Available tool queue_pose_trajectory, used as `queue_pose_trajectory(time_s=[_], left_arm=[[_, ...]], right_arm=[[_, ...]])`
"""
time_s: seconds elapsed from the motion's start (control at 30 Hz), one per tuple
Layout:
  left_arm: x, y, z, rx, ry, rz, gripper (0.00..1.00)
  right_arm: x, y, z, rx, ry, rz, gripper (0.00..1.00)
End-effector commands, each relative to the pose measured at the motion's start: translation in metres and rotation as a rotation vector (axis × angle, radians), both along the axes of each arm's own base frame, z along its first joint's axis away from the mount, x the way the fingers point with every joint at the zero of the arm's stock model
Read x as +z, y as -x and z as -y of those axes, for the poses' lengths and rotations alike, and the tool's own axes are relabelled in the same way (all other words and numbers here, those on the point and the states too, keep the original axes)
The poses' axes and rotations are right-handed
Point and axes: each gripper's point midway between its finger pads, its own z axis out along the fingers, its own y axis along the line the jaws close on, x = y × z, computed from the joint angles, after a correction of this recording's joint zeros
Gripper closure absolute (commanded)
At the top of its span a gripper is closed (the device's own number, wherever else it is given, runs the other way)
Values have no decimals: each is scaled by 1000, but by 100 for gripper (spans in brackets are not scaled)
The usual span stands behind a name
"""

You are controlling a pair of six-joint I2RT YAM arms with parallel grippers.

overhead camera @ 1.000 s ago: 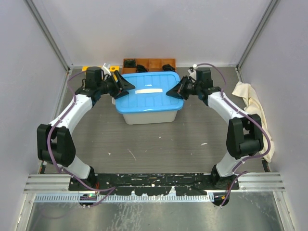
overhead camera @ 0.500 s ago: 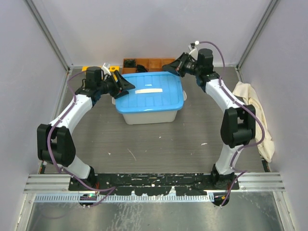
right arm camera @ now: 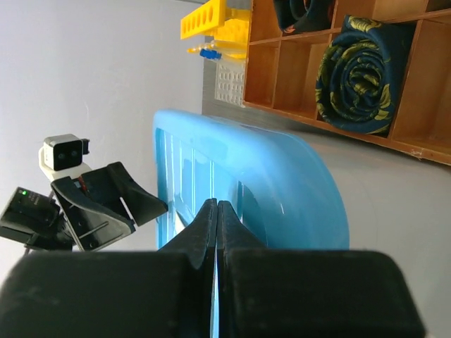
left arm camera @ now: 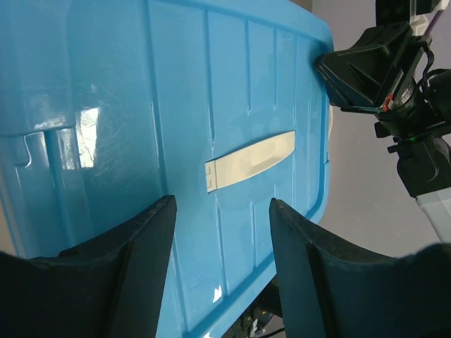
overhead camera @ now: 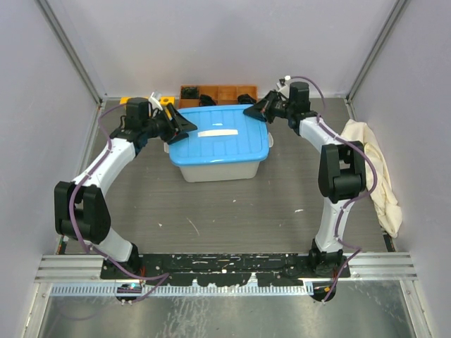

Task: Organize the chemistry lab equipment
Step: Close the lid of the storage box.

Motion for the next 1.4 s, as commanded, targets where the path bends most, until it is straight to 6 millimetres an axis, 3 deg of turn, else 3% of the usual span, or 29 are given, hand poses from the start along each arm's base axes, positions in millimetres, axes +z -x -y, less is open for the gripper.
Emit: queue_pose_trajectory(time_s=[0.0,0.07,0.13,0.3,0.43,0.57,0.73,0.87,0.97,1.13,1.37], left_arm=[[20,-2,-3,31,-3,56,48],[36,-7,-5,46,2,94,53],[53,-13,-6,55,17,124,54],[97,-34,-14,62,59,185,42],[123,-48,-34,62,10,254,37],[111,-61,-63,74,37,195,36],[60,-63,-104,139,68,60,36],[22,-47,-113,128,33,-35,35],[5,-35,-111,111,29,-88,34],[-11,-22,-107,109,53,-123,33],[-14,-15,-104,118,99,-132,33]], right_arm=[[40,4,10,-23,42,129,99],[63,4,15,-52,51,185,98],[87,1,28,-120,68,244,90],[139,-2,66,-230,95,354,71],[155,1,99,-234,138,389,56],[134,9,139,-239,208,346,50],[88,33,164,-224,249,246,45],[69,55,157,-180,216,239,35],[58,69,147,-131,154,235,29],[46,84,134,-90,18,218,21],[20,96,125,-71,-63,166,19]])
